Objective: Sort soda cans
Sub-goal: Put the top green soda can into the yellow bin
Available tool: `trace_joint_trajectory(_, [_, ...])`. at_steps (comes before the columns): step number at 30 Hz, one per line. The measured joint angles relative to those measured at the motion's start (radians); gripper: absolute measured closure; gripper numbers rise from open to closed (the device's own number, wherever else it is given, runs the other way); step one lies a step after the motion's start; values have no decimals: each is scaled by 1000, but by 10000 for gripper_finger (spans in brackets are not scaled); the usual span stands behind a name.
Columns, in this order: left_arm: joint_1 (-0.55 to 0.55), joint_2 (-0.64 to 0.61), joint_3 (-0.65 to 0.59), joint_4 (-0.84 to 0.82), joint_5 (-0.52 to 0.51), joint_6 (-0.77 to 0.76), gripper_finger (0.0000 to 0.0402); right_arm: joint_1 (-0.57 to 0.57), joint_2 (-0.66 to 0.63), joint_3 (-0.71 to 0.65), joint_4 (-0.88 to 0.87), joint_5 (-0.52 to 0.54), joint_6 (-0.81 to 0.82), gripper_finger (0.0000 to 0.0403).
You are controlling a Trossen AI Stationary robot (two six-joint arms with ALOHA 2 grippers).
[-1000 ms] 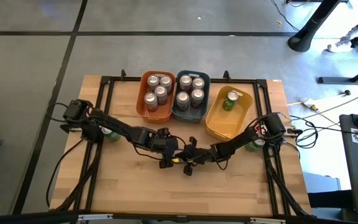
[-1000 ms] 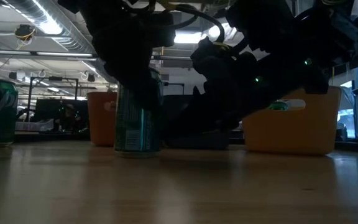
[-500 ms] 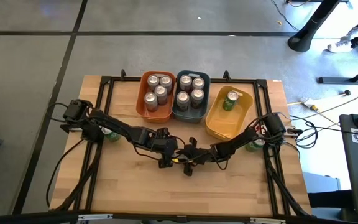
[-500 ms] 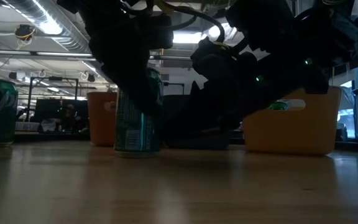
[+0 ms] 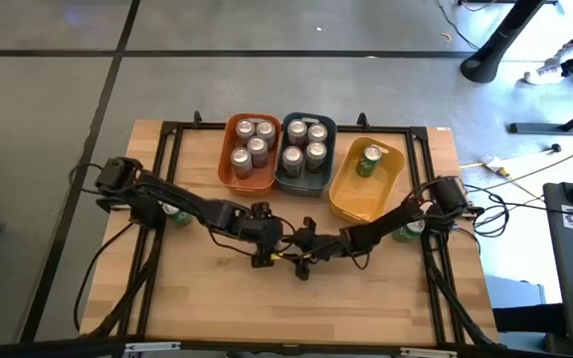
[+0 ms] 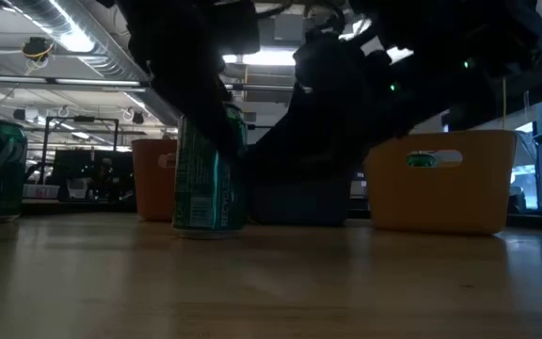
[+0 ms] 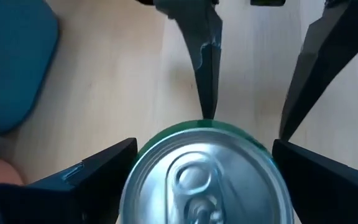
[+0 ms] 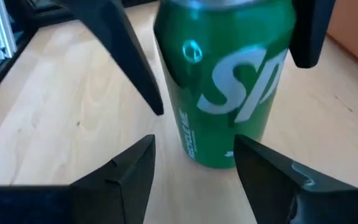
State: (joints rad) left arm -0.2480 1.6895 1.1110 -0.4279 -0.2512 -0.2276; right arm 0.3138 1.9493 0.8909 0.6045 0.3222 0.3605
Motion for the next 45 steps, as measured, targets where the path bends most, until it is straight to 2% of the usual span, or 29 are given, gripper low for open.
trace_joint_trajectory(6, [0, -65, 0, -86, 0, 12, 40, 0, -32, 0, -15, -1, -2, 184])
trace_joint_trajectory(13, [-12, -203, 0, -232, -2, -25, 40, -8, -139, 0, -65, -1, -31, 184])
trace_joint_trajectory(18, [-14, -304, -5, -236, -8, -11, 40, -16, -192, 0, -80, 6, -36, 184])
trace_joint_trajectory(24, [-14, -407, -6, -247, -8, 34, 40, -15, -196, 0, 2, 8, -40, 184])
trace_joint_trajectory(27, [-14, -455, -6, -259, -8, 50, 40, -15, -196, 0, -3, 62, -43, 184])
trace_joint_trajectory(32, [-15, -525, -6, -315, -8, 25, 40, -25, -196, 1, 5, 164, 70, 182])
trace_joint_trajectory(36, [-35, -560, -6, -347, -8, 18, 40, -69, -184, 85, -113, 169, 179, 157])
trace_joint_trajectory(38, [-45, -573, -6, -363, -8, 18, 40, -75, -165, 152, -166, 185, 124, 144])
trace_joint_trajectory(41, [-56, -583, -6, -386, -10, 33, 40, -72, -142, 231, -220, 155, 3, 130])
trace_joint_trajectory(45, [-65, -590, -7, -408, -31, 70, 40, -72, -126, 287, -271, 163, 5, 125])
